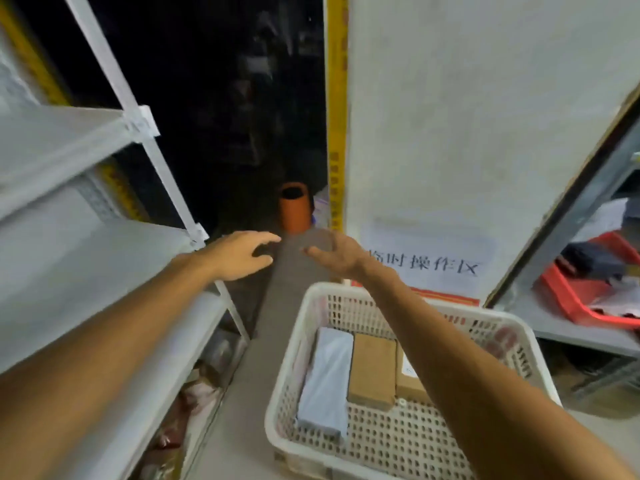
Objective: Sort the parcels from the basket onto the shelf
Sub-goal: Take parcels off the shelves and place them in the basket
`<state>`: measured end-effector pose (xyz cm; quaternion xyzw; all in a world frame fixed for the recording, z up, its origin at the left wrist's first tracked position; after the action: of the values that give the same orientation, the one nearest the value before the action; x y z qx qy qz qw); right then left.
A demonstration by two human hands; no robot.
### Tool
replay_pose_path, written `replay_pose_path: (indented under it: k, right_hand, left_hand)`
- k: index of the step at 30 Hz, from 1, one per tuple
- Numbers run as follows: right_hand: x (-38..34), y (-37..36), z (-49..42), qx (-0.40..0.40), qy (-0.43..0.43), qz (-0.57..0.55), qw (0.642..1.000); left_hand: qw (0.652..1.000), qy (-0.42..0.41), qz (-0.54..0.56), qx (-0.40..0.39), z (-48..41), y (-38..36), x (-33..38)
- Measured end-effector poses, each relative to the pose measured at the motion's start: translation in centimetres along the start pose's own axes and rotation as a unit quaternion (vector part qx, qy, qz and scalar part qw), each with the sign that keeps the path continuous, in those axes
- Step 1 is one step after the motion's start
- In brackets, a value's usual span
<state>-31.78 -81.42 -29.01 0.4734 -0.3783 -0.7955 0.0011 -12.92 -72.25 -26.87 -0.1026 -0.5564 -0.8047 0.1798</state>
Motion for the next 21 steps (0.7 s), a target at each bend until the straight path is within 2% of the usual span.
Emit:
replay_pose_path:
  k: [5, 10, 14, 21]
  right_hand:
    - [-14.3, -1.4, -3.2, -0.045, 0.161, 0.064, 0.984]
    - [-26.1, -4.6, -3.0, -0.104, 0.331, 0.067, 0.936]
    - [-33.8, -8.5, -1.6, -0.151, 0.432, 0.069, 0.886]
    - [-43.6, -18.4, 4.0, -0.228, 0.533, 0.094, 0.809]
  left_hand:
    - [0.984, 0.125, 0.012, 0.127, 12.4, 8.4, -5.3]
    - [0.943, 0.256, -0.019, 0.210, 26.7, 12.0, -7.6]
    - [0.893, 0.360, 0.000, 0.269, 37.6, 12.2, -7.6]
    - [0.827, 0.487, -0.006, 0.280, 51.4, 7.8, -6.5]
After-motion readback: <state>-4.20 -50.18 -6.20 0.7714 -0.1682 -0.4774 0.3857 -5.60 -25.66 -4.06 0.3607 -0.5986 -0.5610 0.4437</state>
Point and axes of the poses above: each hand's wrist, its own z-axis away from the middle knuckle, its own y-axis out of the back of the hand, x = y × z, the point moved 1 cm from there along -z, towards the middle knuckle, and after that the axes turned 12 degrees about -x, right-handed, at the moved point
